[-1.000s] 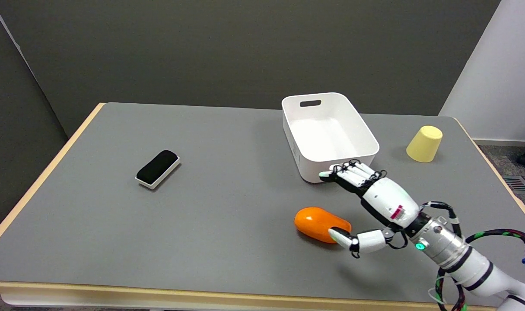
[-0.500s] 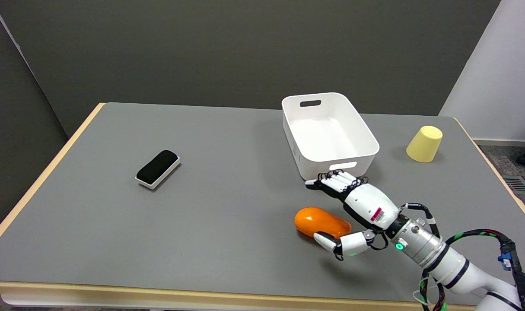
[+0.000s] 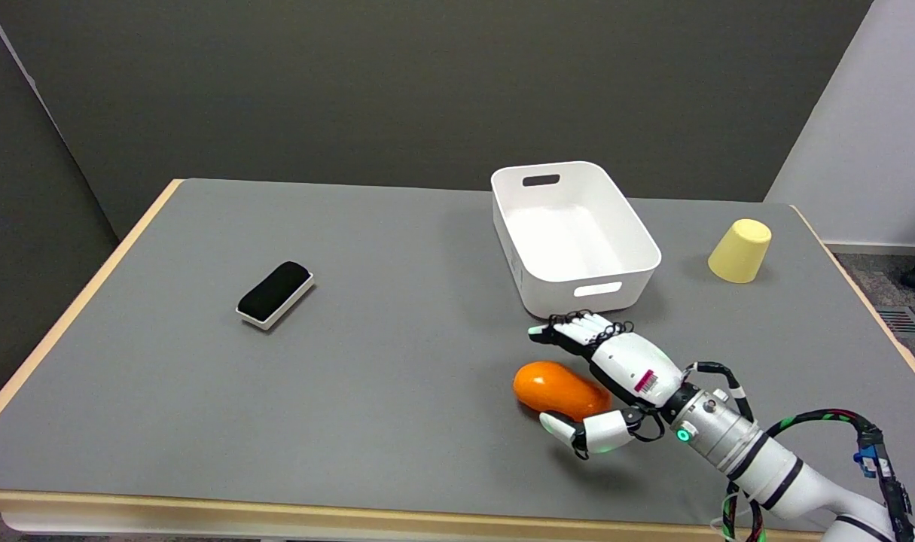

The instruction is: Pick up mango.

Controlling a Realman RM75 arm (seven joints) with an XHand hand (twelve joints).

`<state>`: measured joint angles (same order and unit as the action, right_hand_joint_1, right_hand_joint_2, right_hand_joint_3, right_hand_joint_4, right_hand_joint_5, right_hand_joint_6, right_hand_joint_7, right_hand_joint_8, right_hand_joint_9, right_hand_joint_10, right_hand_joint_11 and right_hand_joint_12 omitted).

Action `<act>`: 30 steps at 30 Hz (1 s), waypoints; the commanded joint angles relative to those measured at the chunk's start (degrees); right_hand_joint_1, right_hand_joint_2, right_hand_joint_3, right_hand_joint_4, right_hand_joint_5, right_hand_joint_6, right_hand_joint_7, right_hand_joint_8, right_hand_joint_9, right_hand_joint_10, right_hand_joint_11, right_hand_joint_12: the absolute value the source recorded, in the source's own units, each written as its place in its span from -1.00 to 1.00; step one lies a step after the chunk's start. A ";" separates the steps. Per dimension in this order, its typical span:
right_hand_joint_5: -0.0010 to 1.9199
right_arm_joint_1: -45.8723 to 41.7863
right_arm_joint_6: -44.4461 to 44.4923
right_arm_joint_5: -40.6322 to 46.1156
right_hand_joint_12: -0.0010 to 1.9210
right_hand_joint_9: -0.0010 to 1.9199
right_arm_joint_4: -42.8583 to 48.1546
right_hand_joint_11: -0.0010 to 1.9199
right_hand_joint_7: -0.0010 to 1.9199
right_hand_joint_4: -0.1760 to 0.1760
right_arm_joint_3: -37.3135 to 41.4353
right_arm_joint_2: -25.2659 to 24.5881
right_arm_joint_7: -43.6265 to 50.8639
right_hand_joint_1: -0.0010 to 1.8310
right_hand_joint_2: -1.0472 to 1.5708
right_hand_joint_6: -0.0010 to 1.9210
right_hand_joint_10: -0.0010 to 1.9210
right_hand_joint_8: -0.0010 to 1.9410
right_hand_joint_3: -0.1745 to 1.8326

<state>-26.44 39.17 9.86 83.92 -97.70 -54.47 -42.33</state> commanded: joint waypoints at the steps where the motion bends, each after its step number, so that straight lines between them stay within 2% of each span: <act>1: -0.76 2.70 -4.86 2.66 0.37 -0.79 -5.23 -0.89 -0.61 -0.84 -2.24 -0.24 2.89 -0.31 0.28 -0.51 -0.06 -0.47 0.02; 5: -0.76 3.18 -2.48 2.62 0.37 -0.77 -5.93 -0.88 -0.59 -0.84 -2.73 0.16 2.93 -0.28 0.28 -0.51 -0.06 -0.46 0.03; 9: -0.74 3.87 2.45 2.66 0.44 -0.66 -7.33 -0.82 -0.52 -0.81 -3.17 -0.31 5.46 -0.15 0.29 -0.46 0.00 -0.39 0.09; 13: -0.59 4.43 6.15 2.70 0.67 -0.41 -8.47 -0.59 -0.28 -0.89 -3.85 -0.51 7.66 -0.03 0.38 -0.16 0.27 -0.04 0.07; 14: -0.56 4.47 6.62 2.65 0.71 -0.37 -8.58 -0.54 -0.25 -0.91 -3.89 -0.48 7.89 0.00 0.42 -0.04 0.30 0.04 0.00; 16: -0.52 4.47 7.94 2.62 0.81 -0.22 -8.74 -0.40 -0.16 -1.00 -3.89 -0.43 8.33 0.28 0.78 0.59 0.36 0.53 -0.77; 18: -0.35 4.59 8.86 2.70 0.82 -0.21 -8.82 -0.38 -0.25 -1.00 -3.89 -0.36 8.33 0.28 0.70 0.55 0.43 0.55 -0.59; 19: -0.33 4.68 9.41 2.92 0.83 -0.21 -8.78 -0.37 -0.26 -1.00 -3.84 -0.27 8.33 0.28 0.68 0.55 0.44 0.56 -0.56; 24: -0.34 4.70 11.99 3.46 0.86 -0.19 -7.03 -0.34 -0.28 -1.00 -2.02 0.38 8.33 0.28 0.68 0.57 0.44 0.60 -0.53; 30: -0.35 3.79 14.15 5.95 0.92 -0.16 -0.43 -0.32 -0.29 -1.00 2.64 2.71 8.33 0.27 0.68 0.59 0.41 0.63 -0.51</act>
<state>-22.56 46.00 12.62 77.14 -100.30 -54.50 -35.67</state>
